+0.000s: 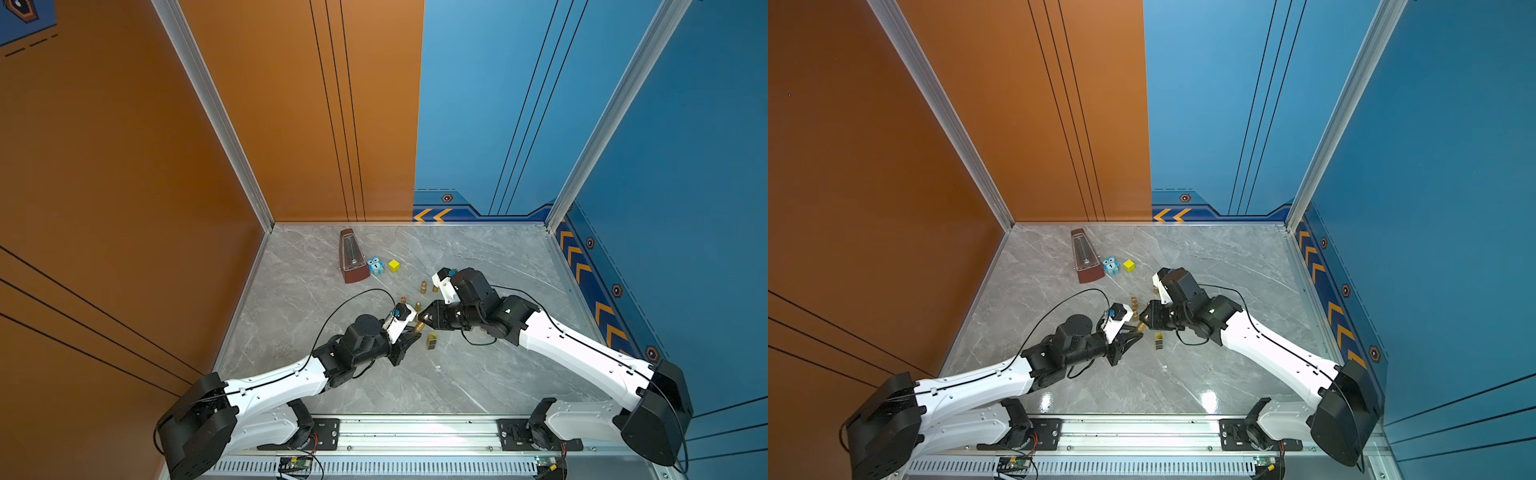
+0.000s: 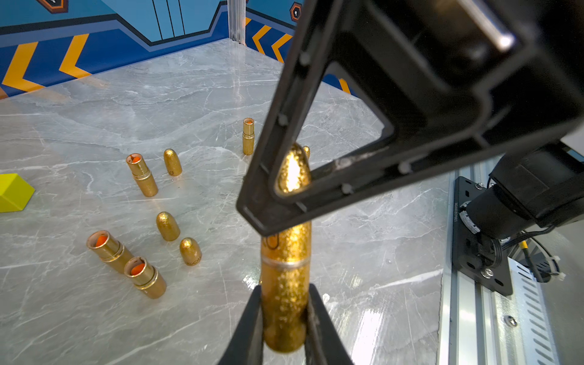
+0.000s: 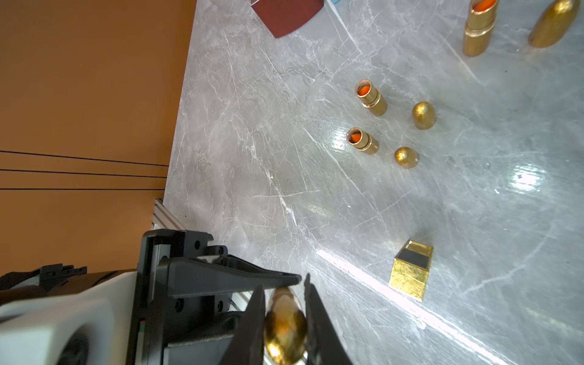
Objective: Open the lipstick cap
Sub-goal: Open the cover of the lipstick.
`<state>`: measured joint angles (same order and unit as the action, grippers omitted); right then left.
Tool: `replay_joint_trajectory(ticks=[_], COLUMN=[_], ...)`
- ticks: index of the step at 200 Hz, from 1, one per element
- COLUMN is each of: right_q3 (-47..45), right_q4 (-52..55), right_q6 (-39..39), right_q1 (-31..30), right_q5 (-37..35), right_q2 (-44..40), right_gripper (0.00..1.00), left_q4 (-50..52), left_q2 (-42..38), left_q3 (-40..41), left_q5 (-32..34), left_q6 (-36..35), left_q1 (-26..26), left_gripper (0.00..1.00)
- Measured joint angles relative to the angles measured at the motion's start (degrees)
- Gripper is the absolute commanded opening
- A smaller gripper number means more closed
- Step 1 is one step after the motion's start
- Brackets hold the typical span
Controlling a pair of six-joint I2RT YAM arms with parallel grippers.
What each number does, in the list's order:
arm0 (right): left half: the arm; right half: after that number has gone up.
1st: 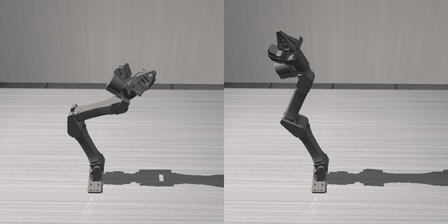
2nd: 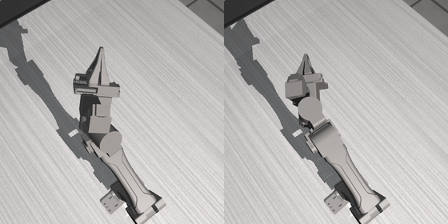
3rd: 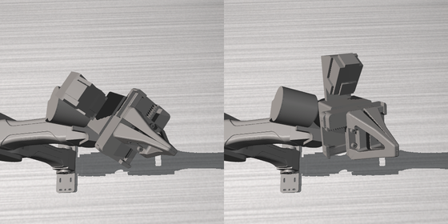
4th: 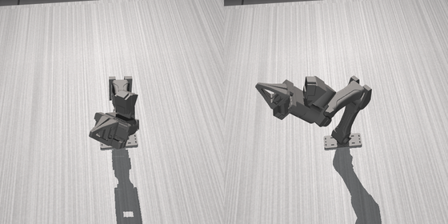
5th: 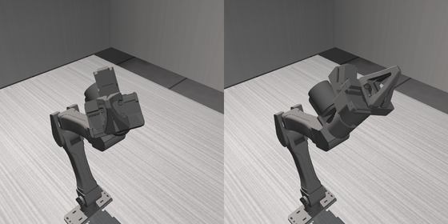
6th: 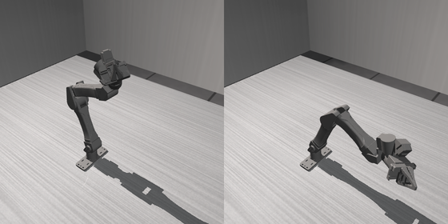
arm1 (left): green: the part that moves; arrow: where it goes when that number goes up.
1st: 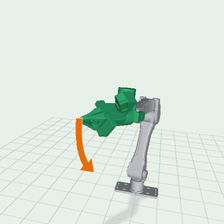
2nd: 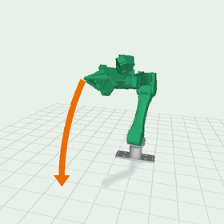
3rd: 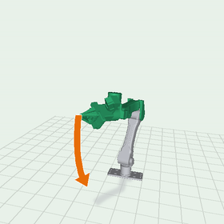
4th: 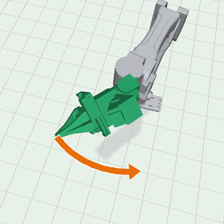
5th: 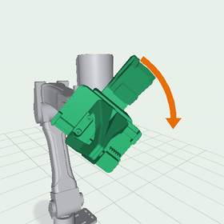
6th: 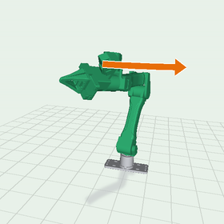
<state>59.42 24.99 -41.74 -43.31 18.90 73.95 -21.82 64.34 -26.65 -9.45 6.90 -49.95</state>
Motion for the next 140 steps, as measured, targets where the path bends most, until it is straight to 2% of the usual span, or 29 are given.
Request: replay_joint_trajectory(ticks=[80, 140], right_q3=[0.00, -0.28], right_q4=[0.42, 1.84], right_q6=[0.00, 1.33], right_q1=[1.01, 6.93], right_q5=[0.79, -1.62], right_q2=[-2.05, -5.46], right_gripper=[0.16, 0.18], left_q4=[-1.90, 1.07], left_q2=[-0.59, -0.81], left_q3=[0.02, 1.38], left_q5=[-0.04, 0.00], left_q6=[0.00, 0.04], left_q1=[-0.33, -0.37], left_gripper=[0.00, 0.00])
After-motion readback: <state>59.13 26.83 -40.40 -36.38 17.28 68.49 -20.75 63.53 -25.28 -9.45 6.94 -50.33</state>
